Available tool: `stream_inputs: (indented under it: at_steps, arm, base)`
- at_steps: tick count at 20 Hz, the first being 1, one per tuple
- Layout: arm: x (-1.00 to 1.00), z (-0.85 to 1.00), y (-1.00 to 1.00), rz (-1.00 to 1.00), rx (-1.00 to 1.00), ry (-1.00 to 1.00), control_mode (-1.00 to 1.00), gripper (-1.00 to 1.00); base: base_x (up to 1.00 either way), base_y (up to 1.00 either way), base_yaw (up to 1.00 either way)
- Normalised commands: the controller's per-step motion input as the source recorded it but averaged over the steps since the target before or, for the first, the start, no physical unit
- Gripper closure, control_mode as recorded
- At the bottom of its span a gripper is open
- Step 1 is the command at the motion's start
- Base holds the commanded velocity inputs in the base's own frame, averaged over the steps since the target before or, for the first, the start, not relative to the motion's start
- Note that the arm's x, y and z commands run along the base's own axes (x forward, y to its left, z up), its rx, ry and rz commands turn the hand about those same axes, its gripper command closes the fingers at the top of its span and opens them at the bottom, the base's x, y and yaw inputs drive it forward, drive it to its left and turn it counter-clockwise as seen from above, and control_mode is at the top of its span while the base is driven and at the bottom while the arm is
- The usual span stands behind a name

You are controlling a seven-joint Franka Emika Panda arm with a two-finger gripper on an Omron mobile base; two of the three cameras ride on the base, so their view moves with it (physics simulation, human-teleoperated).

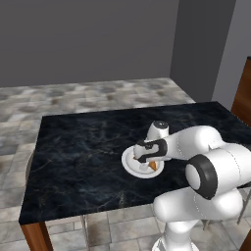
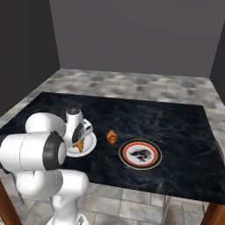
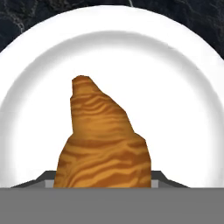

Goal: Place the pastries on the plates.

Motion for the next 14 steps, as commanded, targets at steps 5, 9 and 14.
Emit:
stream_inputs:
  at_steps: [5, 9, 14]
  arm:
    - [0.05, -0.16, 0.03, 0.01, 0.00, 0.00, -1.00, 1.00]
    - [0.05, -0.15, 0.06, 0.00, 0.00, 0.00, -1.00, -1.00]
    - [0.00, -0.05, 0.01, 0.01, 0.00, 0.00, -1.00, -1.00]
  base:
    - [0.00, 0.00, 0.00]
    - [0.00, 0.00, 0.00]
    - [0.00, 0.00, 0.00]
